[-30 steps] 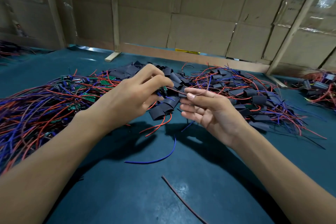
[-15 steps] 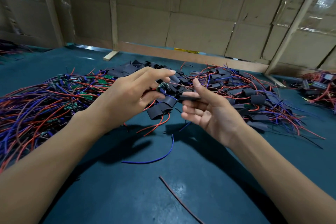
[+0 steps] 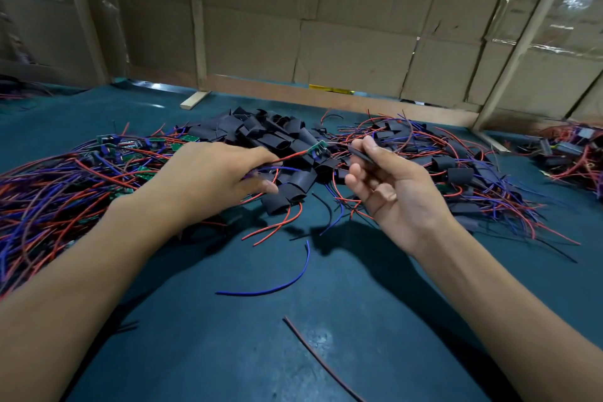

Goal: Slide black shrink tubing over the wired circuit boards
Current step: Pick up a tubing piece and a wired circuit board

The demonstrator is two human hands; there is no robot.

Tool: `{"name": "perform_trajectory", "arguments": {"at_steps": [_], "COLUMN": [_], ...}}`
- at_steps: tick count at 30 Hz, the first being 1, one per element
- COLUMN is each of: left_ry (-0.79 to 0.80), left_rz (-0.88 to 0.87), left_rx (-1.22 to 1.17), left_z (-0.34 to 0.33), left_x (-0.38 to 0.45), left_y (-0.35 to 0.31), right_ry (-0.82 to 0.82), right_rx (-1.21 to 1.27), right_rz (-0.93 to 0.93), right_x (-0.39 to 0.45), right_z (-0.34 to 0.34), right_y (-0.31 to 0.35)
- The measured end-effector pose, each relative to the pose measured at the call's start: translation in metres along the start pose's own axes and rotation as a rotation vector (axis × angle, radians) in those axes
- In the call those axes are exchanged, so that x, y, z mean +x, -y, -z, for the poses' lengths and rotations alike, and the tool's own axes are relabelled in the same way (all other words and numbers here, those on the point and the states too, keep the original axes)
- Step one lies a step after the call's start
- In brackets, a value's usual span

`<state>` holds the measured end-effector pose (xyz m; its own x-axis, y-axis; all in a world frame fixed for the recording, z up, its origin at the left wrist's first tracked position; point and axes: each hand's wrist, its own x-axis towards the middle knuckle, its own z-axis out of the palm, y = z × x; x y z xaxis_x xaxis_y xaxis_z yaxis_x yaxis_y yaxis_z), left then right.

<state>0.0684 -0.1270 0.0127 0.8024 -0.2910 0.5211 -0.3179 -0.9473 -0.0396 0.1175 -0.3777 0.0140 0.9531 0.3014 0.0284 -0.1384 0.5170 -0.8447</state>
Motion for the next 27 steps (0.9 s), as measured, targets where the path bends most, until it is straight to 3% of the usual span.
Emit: {"name": "perform_trajectory", "arguments": {"at_steps": [4,7,11,15,19,24,27], "left_ry": [0.058,0.071,0.104,0.132,0.348,0.466,0.436], "left_rz": [-0.02,-0.062,0.027,0.125,0.08,0.095,0.252], "left_rx": [0.028,-0.115,-0.315,-0.646,-0.844,-1.051,-1.45], "left_z": [0.0,-0.003,-0.001,0.002,-0.001,0.0,-0.005], "left_x": [0.004,0.006,0.004,0.001,0.003,0.001,0.003], "left_y": [-0.002,-0.006,-0.014,-0.015,-0.019,-0.012,-0.016], "right_ry": [0.012,0.029,0.033,0.019,0.003,-0.019,-0.01], "right_rx": [-0.02,-0.021,0.036,0.068,0.085,0.188,0.205], "right_rz": [0.02,0.022,0.027,0.044,0.055,0.029,0.022], "right_x": [-0.001,-0.002,-0.002,-0.001,0.0,0.001,0.002], "right_z": [-0.001,-0.003,-0.002,-0.001,0.0,0.003,0.006], "right_y": [0.0,-0.001,0.001,0.004,0.003,0.007,0.009]}}
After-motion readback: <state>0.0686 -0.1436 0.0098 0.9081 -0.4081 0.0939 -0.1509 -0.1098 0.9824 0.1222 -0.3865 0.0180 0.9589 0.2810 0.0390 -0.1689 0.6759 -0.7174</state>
